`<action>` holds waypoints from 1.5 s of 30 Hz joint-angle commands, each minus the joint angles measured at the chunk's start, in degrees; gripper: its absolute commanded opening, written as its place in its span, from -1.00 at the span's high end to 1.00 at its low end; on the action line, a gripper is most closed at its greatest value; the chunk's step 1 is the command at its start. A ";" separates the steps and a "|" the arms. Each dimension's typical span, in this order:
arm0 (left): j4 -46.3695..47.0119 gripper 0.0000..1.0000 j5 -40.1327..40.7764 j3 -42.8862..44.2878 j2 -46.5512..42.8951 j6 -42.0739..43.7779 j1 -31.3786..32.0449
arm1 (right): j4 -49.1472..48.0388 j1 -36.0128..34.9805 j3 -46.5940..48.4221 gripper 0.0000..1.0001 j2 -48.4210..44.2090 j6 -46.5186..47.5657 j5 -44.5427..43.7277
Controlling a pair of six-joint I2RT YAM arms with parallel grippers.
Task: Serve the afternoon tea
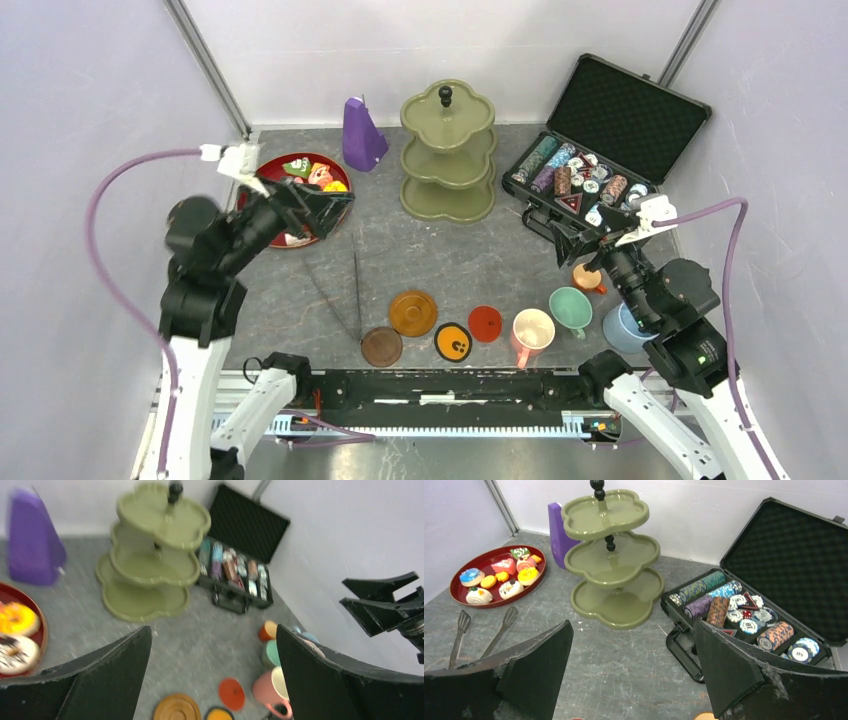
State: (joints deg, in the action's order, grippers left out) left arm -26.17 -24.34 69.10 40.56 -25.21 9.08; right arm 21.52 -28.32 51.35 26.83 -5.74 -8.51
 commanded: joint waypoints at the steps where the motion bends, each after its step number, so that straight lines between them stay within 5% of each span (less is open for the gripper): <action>1: -9.79 -1.00 -13.08 0.27 10.07 -3.16 0.79 | -0.89 0.19 -2.44 -0.96 -1.90 0.61 -1.69; 3: -15.25 -1.00 -10.88 0.49 13.40 0.00 4.74 | -1.90 0.19 -3.69 -0.96 -3.02 2.08 0.76; 9: -23.51 -1.00 23.41 -0.44 18.06 1.64 28.71 | -2.17 0.19 -6.19 -0.96 -4.56 4.21 3.56; 14: -28.58 -1.00 74.57 -7.07 19.70 -20.35 49.53 | 0.08 0.19 -6.88 -0.96 -4.68 4.34 3.07; 16: -30.69 -1.00 82.72 -10.86 19.56 -31.48 52.34 | 0.99 0.19 -6.82 -0.96 -5.13 4.11 3.10; 25: -25.15 -1.00 85.15 -26.90 14.51 -52.84 52.36 | 1.97 0.19 -7.04 -0.96 -8.26 3.90 2.62; 45: -3.86 -1.00 90.40 -46.70 26.93 -58.93 52.18 | -4.56 0.19 -15.17 -0.96 -10.46 2.01 4.71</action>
State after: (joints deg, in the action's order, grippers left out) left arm -37.54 60.45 24.51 65.08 -79.90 61.25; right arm 20.80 -28.32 38.81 17.67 -2.72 -4.51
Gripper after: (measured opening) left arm 0.997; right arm 0.978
